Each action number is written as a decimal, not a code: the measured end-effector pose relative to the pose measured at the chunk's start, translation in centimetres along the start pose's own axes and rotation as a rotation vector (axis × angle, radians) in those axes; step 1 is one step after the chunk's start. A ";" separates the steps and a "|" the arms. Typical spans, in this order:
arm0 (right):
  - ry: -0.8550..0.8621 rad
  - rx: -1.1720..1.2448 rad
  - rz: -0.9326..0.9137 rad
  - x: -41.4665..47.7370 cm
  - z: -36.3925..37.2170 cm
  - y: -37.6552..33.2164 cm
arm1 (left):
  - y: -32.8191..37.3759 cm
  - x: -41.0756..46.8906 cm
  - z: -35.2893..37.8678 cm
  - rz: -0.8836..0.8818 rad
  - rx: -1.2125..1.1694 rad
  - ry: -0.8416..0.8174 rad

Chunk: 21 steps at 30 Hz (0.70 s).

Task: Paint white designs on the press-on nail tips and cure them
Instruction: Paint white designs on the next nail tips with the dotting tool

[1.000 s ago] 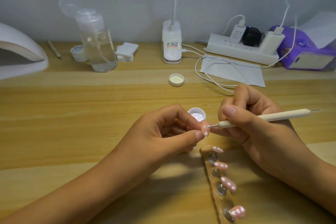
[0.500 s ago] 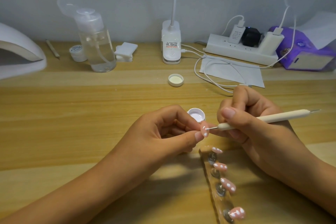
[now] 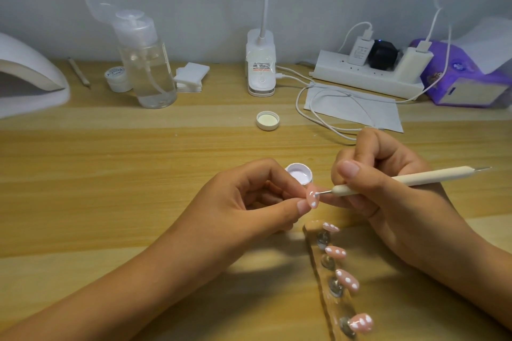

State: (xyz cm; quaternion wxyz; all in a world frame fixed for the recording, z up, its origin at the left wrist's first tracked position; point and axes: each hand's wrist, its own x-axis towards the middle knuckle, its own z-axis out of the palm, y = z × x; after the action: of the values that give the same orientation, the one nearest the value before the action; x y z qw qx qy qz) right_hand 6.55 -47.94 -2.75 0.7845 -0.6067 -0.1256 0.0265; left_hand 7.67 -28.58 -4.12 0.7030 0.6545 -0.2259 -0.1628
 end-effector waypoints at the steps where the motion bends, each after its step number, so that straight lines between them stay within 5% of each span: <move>1: 0.001 0.001 0.002 0.0 0.0 0.0 | 0.0 0.0 0.0 0.002 0.004 -0.004; 21: -0.011 -0.030 -0.005 0.0 -0.1 0.0 | -0.2 -0.1 -0.1 -0.007 0.000 -0.004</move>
State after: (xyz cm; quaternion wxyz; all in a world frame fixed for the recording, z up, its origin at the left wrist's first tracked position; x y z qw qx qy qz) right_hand 6.52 -48.01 -2.81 0.7745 -0.6181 -0.1319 0.0261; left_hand 7.68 -28.48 -4.29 0.7020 0.6549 -0.2250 -0.1663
